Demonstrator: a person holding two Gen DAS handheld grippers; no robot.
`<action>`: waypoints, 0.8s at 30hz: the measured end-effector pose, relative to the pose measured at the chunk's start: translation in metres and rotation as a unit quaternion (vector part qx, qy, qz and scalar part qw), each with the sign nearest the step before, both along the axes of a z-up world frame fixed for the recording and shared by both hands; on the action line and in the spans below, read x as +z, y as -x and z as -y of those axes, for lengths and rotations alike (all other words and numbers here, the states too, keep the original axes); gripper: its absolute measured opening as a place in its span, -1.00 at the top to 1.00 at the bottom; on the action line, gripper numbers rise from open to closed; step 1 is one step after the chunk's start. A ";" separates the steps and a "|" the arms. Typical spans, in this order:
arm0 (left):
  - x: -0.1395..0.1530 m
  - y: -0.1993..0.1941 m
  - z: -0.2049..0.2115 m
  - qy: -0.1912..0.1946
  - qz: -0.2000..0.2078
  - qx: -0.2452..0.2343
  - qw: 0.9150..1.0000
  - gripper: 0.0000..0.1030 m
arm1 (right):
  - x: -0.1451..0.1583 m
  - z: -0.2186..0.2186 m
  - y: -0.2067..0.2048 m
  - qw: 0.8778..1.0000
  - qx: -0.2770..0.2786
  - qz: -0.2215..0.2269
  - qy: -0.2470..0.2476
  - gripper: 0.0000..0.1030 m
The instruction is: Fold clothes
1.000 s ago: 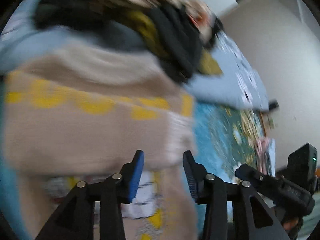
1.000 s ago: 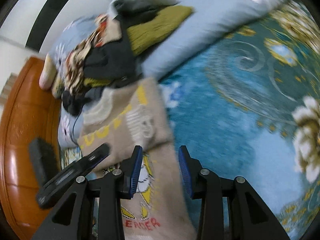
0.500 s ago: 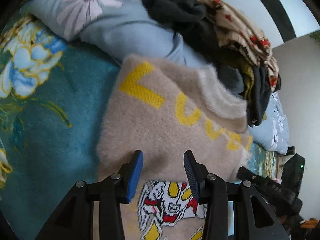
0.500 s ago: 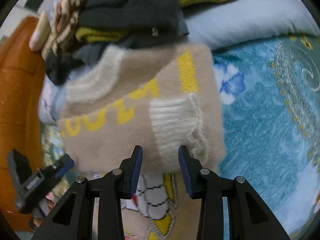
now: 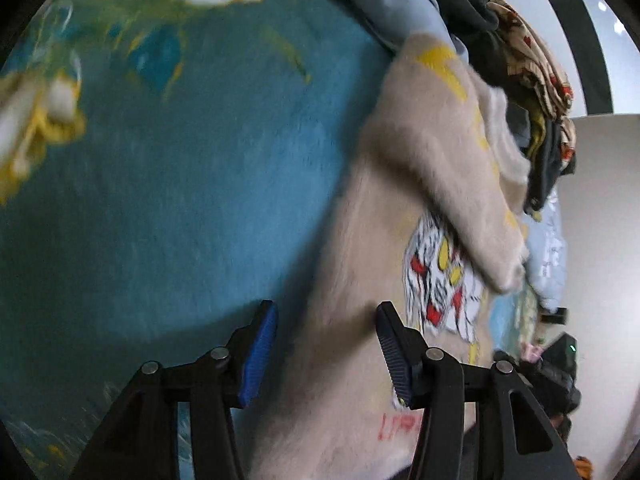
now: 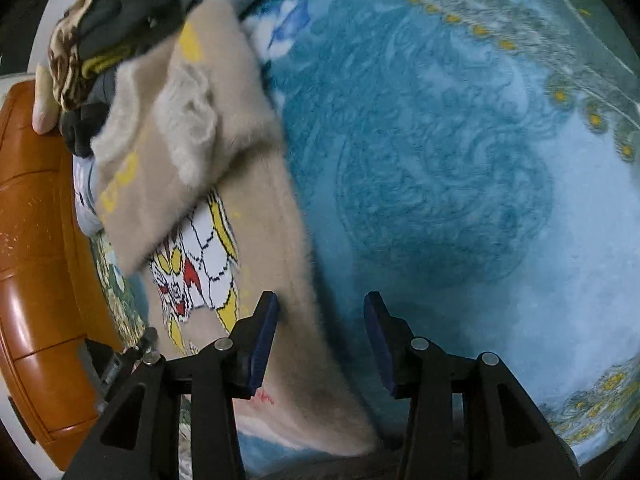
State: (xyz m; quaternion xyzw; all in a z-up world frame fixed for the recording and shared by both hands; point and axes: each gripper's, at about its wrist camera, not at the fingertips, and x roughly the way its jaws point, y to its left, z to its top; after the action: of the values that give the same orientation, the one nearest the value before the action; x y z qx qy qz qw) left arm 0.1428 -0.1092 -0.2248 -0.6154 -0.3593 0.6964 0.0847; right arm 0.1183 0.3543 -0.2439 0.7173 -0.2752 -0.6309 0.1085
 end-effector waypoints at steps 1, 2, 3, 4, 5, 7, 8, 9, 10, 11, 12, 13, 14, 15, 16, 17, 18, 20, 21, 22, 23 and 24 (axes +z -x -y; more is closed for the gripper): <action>-0.001 -0.004 0.000 -0.012 0.000 0.003 1.000 -0.07 | -0.004 0.003 0.000 1.000 -0.004 0.006 0.006 0.05; -0.003 -0.007 -0.001 -0.025 0.002 0.006 1.000 -0.07 | -0.009 0.005 -0.001 1.000 -0.012 0.015 0.011 0.05; -0.005 -0.011 -0.002 -0.038 0.004 0.009 0.999 -0.07 | -0.014 0.007 -0.002 0.999 -0.020 0.022 0.016 0.04; -0.008 -0.015 -0.002 -0.050 0.006 0.012 0.999 -0.07 | -0.016 0.008 -0.004 0.999 -0.028 0.025 0.021 0.04; -0.010 -0.018 -0.003 -0.063 0.008 0.015 0.998 -0.07 | -0.017 0.009 -0.006 0.999 -0.036 0.027 0.026 0.04; -0.014 -0.025 -0.004 -0.089 0.012 0.021 0.996 -0.07 | -0.021 0.012 -0.010 0.998 -0.050 0.032 0.038 0.04; -0.015 -0.030 -0.003 -0.099 0.014 0.025 0.995 -0.06 | -0.022 0.016 -0.014 0.997 -0.047 0.036 0.051 0.04; -0.015 -0.035 -0.003 -0.106 0.015 0.028 0.994 -0.05 | -0.023 0.021 -0.019 0.996 -0.037 0.045 0.062 0.04; -0.016 -0.040 -0.002 -0.112 0.015 0.030 0.993 -0.04 | -0.022 0.026 -0.022 0.997 -0.023 0.049 0.063 0.04; -0.017 -0.045 -0.001 -0.118 0.016 0.028 0.993 -0.04 | -0.019 0.032 -0.024 0.997 -0.004 0.049 0.065 0.03; -0.019 -0.049 -0.004 -0.119 0.018 0.024 0.992 -0.04 | -0.013 0.038 -0.027 0.997 0.019 0.045 0.067 0.03; -0.020 -0.054 -0.006 -0.121 0.020 0.020 0.992 -0.04 | -0.007 0.043 -0.031 0.996 0.037 0.039 0.067 0.03; -0.020 -0.062 -0.004 -0.122 0.020 0.017 0.992 -0.03 | 0.000 0.048 -0.036 0.996 0.058 0.032 0.066 0.03; -0.020 -0.069 -0.003 -0.124 0.020 0.015 0.992 -0.03 | 0.007 0.054 -0.041 0.995 0.078 0.025 0.065 0.03; -0.020 -0.077 0.000 -0.129 0.019 0.016 0.991 -0.03 | 0.014 0.059 -0.047 0.993 0.098 0.019 0.063 0.04; -0.020 -0.085 0.003 -0.134 0.018 0.018 0.991 -0.03 | 0.021 0.064 -0.052 0.991 0.119 0.011 0.060 0.11; -0.020 -0.092 0.005 -0.136 0.017 0.019 0.990 0.08 | 0.029 0.068 -0.057 0.989 0.138 0.003 0.051 0.19; -0.016 -0.098 0.006 -0.111 0.016 0.012 0.994 0.50 | 0.039 0.074 -0.064 0.987 0.156 -0.009 0.040 0.62; -0.013 -0.100 0.006 -0.097 0.016 0.007 0.995 0.75 | 0.044 0.076 -0.067 0.986 0.165 -0.015 0.034 0.72; -0.009 -0.102 0.007 -0.090 0.012 0.003 0.996 0.79 | 0.050 0.078 -0.071 0.984 0.171 -0.024 0.030 0.77; -0.004 -0.103 0.007 -0.083 0.007 -0.001 0.997 0.80 | 0.056 0.078 -0.074 0.984 0.173 -0.040 0.028 0.79; 0.006 -0.103 0.008 -0.075 -0.007 -0.004 0.997 0.81 | 0.062 0.079 -0.078 0.983 0.175 -0.056 0.026 0.80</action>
State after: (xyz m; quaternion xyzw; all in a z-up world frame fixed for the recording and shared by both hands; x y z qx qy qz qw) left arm 0.2462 -0.1174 -0.2184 -0.6036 -0.4079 0.6714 0.1359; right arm 0.1959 0.2758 -0.1818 0.7149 -0.1554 -0.6339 0.2509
